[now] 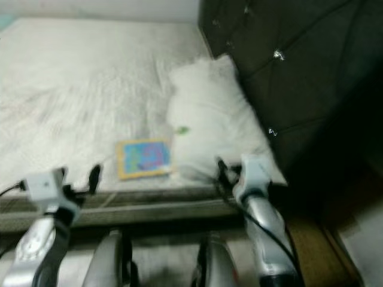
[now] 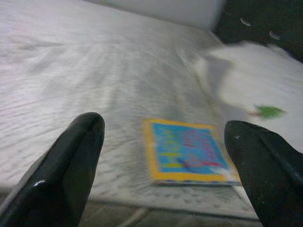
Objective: Clean up the room
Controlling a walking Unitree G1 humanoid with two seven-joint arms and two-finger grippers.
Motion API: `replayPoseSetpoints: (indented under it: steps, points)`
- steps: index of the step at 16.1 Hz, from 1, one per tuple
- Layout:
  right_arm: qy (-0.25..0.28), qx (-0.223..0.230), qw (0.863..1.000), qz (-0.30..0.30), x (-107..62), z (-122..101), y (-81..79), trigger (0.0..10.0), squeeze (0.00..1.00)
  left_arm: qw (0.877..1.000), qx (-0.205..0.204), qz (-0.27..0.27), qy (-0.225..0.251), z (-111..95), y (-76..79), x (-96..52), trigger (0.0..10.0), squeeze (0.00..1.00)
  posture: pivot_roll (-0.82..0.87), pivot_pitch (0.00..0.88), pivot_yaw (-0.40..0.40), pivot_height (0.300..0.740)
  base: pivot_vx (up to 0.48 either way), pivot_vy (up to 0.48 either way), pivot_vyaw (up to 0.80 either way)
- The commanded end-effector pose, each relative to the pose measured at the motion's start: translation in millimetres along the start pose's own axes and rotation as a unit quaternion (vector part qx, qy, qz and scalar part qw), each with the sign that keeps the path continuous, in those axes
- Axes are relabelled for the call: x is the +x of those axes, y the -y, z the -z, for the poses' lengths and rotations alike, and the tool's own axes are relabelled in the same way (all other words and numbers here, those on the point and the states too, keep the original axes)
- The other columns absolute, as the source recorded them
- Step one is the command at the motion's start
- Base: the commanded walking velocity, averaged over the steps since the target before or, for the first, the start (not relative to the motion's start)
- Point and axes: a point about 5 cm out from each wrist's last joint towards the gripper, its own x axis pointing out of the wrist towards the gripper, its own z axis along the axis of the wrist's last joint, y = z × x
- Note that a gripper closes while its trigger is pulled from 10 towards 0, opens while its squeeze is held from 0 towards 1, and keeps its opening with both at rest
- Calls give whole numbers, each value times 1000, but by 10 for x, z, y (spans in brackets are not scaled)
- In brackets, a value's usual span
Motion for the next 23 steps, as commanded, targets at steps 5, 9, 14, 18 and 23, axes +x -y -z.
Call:
replayPoseSetpoints:
  steps: [5,9,14,18,23]
  points:
    - [2,-2,1000,-14,14,-20,-50,10000,0,999,0,-8,-31,126,-51,-62,10000,0,24,171,-57,605,0,0,0]
    - [2,0,1000,-24,14,-15,-87,10000,0,1000,0,-7,-30,124,-55,-64,10000,0,26,174,-57,601,0,0,0]
    - [-2,0,999,-33,1,-10,-116,10000,0,1000,-2,3,-24,80,-30,-81,10000,0,29,209,-62,596,0,0,0]
    - [-6,-4,999,-44,-7,-4,-138,10000,0,1000,-6,7,-22,59,-16,-105,10000,0,32,227,-67,596,126,0,0]
    - [-8,-9,999,-52,-3,-9,-159,10000,0,1000,-9,15,-22,55,10,-120,10000,0,32,230,-68,596,309,0,0]
